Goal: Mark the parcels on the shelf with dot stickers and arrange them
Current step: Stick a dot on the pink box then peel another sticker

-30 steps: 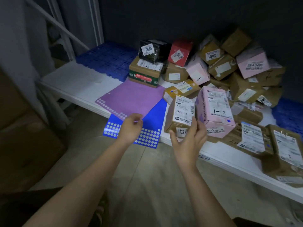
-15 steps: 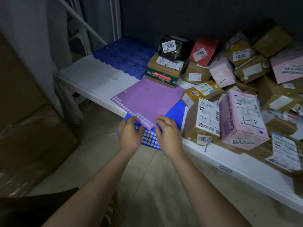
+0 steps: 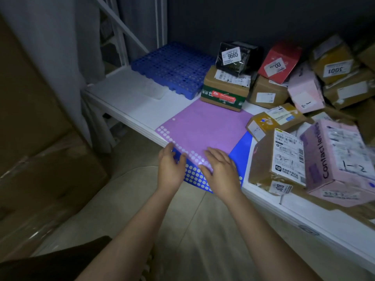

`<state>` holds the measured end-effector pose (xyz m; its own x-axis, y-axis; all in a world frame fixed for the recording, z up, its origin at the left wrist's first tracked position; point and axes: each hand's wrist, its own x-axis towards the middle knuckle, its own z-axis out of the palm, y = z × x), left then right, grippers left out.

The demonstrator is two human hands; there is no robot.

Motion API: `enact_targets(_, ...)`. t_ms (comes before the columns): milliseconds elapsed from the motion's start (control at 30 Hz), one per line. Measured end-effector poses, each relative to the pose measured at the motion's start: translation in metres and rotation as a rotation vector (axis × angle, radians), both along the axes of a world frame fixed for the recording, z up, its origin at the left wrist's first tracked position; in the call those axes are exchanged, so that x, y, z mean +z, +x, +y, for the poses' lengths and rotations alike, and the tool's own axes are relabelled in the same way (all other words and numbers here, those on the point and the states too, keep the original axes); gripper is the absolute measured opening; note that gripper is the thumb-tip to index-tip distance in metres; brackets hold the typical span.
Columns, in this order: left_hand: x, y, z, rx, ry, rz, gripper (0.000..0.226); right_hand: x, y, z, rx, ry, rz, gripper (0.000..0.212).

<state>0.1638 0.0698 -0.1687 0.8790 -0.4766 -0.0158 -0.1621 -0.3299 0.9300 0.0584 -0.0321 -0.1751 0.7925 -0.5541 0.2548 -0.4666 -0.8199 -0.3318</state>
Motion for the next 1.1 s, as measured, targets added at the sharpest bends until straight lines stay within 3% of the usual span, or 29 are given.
enact_targets(133,0.001,-0.004,-0.002,0.055,-0.055,0.051,0.04,0.009,-0.002,0.004,-0.06,-0.003,-0.049,0.041)
enact_targets(333,0.005,-0.006,-0.006,0.075,-0.118,0.149,0.048,0.021,0.026,-0.01,0.098,0.134,-0.003,0.032)
enact_targets(567,0.007,-0.013,-0.012,0.099,-0.141,0.229,0.057,0.014,0.026,-0.011,0.083,0.247,-0.091,0.023)
enact_targets(1100,0.002,-0.007,-0.011,0.073,-0.107,0.18,0.053,0.018,0.035,-0.01,0.123,0.245,-0.191,0.007)
